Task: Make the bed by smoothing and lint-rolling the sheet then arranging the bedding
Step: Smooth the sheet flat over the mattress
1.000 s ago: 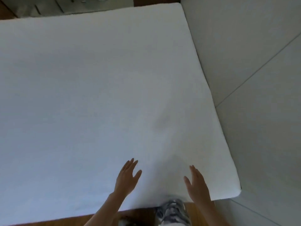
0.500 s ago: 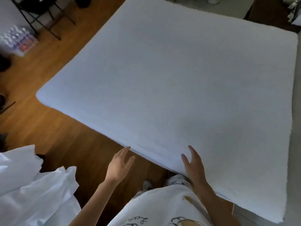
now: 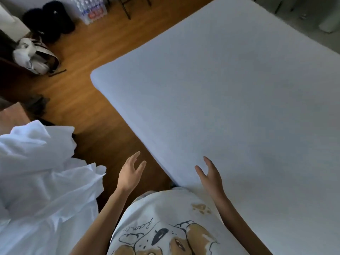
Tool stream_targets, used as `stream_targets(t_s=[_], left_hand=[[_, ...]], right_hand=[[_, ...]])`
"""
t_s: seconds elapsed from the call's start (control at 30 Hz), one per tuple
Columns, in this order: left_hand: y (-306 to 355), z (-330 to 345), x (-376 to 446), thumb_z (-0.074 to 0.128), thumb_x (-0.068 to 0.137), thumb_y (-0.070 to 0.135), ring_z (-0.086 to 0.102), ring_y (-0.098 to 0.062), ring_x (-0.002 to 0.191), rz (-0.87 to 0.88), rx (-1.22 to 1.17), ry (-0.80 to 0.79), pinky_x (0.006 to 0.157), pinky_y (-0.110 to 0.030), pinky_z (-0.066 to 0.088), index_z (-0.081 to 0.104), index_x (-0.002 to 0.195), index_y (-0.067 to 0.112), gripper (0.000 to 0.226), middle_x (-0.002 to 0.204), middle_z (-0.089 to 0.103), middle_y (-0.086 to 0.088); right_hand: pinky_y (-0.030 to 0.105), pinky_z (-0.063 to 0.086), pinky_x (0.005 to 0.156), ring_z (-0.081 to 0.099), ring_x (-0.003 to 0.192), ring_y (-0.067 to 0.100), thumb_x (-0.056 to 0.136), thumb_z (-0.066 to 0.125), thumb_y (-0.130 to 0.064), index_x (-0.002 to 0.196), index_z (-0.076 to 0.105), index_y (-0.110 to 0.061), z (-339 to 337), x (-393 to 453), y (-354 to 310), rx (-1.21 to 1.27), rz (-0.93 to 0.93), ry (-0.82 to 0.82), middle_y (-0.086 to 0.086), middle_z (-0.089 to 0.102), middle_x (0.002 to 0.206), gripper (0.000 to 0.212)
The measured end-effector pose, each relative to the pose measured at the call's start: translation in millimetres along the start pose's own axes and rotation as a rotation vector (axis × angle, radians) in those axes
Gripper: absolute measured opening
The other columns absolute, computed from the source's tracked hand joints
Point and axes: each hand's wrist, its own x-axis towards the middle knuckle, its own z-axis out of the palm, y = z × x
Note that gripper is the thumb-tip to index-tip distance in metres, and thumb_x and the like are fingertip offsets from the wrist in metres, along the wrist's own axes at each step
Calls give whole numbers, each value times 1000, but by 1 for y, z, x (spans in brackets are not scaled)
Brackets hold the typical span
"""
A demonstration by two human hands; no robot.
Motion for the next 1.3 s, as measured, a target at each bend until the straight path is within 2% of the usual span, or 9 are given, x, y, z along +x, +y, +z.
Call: stream_targets(t_s=[0.17,0.4,0.67,0.83,0.97,1.17,1.3], left_hand=[[-3,-33,36,55,95,41,47,-15,131,-84,-87,136,102,-34,43,43,143,23,53,146,46,0],[-46,-104,86,57,95,37,47,-15,130,-229,-222,283,104,-36,42,44,143,21,52,146,47,1],[-105,-222,171,57,95,35,47,-9,127,-282,-364,384,101,-27,40,45,143,23,50,143,49,8],[-136,-295,213,57,96,35,47,-11,129,-310,-349,429,101,-28,39,46,141,22,49,142,50,6],[-162,-337,241,56,96,34,46,-3,124,-375,-397,498,98,-24,38,46,141,23,47,136,51,10],[-217,-401,313,58,95,31,50,-11,124,-572,-526,734,100,-33,43,48,139,22,46,134,52,8],[-241,-451,371,59,95,29,52,-13,121,-711,-553,910,100,-35,43,49,139,19,46,135,55,5]], right_hand=[[29,30,109,34,139,14,96,54,-39,148,33,-21,22,55,-56,-143,-106,-187,-2,37,152,59],[27,31,109,35,139,14,96,55,-39,148,33,-23,88,127,-169,-239,-235,-332,-3,37,152,59],[31,33,111,34,140,14,95,54,-41,148,32,-24,219,187,-331,-334,-346,-434,-3,36,153,59],[34,35,111,36,139,14,95,54,-42,147,32,-27,302,204,-434,-420,-483,-593,-5,36,153,58],[33,34,111,36,139,13,95,54,-44,147,33,-29,354,225,-493,-522,-586,-698,-7,37,152,58],[27,31,110,34,139,8,94,56,-42,148,32,-28,459,298,-587,-601,-629,-913,-9,37,152,60],[33,34,111,36,138,11,94,55,-42,147,34,-28,539,350,-671,-739,-709,-1066,-6,38,151,59]])
